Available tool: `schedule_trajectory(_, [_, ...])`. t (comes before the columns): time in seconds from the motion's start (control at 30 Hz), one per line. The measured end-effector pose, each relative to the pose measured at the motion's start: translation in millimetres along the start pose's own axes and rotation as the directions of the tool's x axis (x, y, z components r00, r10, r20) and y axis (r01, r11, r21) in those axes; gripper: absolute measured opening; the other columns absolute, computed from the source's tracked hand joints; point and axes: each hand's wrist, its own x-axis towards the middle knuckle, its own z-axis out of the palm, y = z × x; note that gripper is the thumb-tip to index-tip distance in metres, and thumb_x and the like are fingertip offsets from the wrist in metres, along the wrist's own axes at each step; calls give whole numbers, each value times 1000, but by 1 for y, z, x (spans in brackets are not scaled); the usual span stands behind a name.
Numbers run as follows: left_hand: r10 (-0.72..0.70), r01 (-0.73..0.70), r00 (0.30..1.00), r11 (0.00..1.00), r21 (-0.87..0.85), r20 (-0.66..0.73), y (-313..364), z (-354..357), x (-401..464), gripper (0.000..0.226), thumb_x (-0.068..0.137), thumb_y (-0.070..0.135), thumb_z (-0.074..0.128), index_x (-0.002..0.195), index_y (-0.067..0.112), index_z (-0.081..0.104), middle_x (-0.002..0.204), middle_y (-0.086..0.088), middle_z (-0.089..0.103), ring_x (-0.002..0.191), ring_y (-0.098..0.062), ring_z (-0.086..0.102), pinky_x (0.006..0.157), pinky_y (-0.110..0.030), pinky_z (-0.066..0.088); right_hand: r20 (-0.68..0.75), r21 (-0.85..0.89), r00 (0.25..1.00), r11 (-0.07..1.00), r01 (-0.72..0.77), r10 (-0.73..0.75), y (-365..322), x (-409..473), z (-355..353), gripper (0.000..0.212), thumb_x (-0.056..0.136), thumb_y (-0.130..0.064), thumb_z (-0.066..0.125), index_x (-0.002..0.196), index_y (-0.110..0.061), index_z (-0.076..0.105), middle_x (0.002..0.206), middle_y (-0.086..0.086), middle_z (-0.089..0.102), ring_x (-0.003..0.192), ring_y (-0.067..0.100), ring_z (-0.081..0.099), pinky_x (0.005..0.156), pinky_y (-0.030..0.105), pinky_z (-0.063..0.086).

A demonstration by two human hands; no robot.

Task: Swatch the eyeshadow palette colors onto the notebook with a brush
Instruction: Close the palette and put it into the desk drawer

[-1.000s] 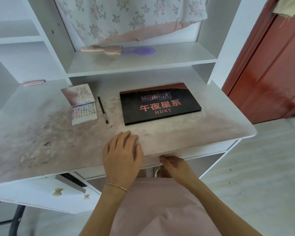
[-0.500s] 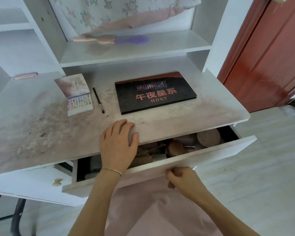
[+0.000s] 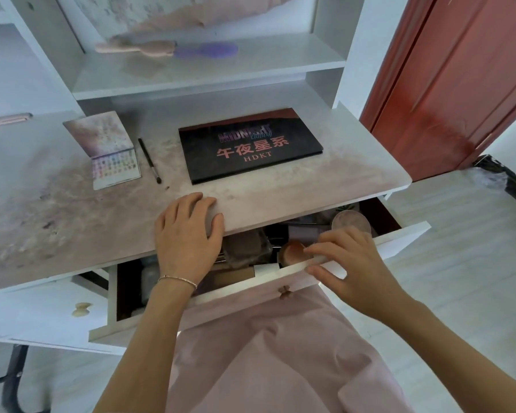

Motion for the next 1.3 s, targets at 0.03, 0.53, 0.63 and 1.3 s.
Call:
schedule_trajectory(0.03, [1, -1, 1000, 1000, 1, 0, 0, 0, 0, 35, 91, 33, 46, 122, 20, 55, 131, -3, 50, 123, -23, 40, 104, -38, 26, 52, -61, 998, 998, 26, -23, 5, 0, 4, 37, 83, -45, 43, 89, -19, 69, 85, -5, 64, 82, 13, 55, 72, 28, 36])
schedule_trajectory(0.53, [84, -84, 996, 996, 21, -4, -6, -1, -2, 35, 92, 27, 49, 124, 15, 55, 131, -8, 51, 122, -28, 43, 102, -41, 30, 140, -90, 987, 992, 91, -78, 4, -64, 13, 30, 86, -44, 43, 82, -23, 65, 75, -12, 63, 67, 9, 53, 69, 22, 32])
schedule_trajectory(0.63, [83, -83, 996, 996, 24, -21, -5, 0, -3, 34, 92, 27, 49, 122, 14, 56, 129, -10, 53, 120, -30, 45, 100, -43, 32, 218, -76, 974, 994, 83, -65, 3, -79, 16, 27, 85, -42, 44, 86, -25, 65, 81, -13, 64, 72, 7, 53, 71, 20, 32])
schedule_trajectory(1.3, [35, -35, 999, 999, -7, -9, 2, -6, -4, 42, 85, 32, 43, 118, 14, 61, 125, -7, 57, 117, -28, 50, 98, -43, 36, -88, 127, 992, 989, -79, 91, 16, 144, 17, 33, 92, -15, 45, 124, -10, 54, 127, 11, 55, 120, 25, 46, 103, 36, 32])
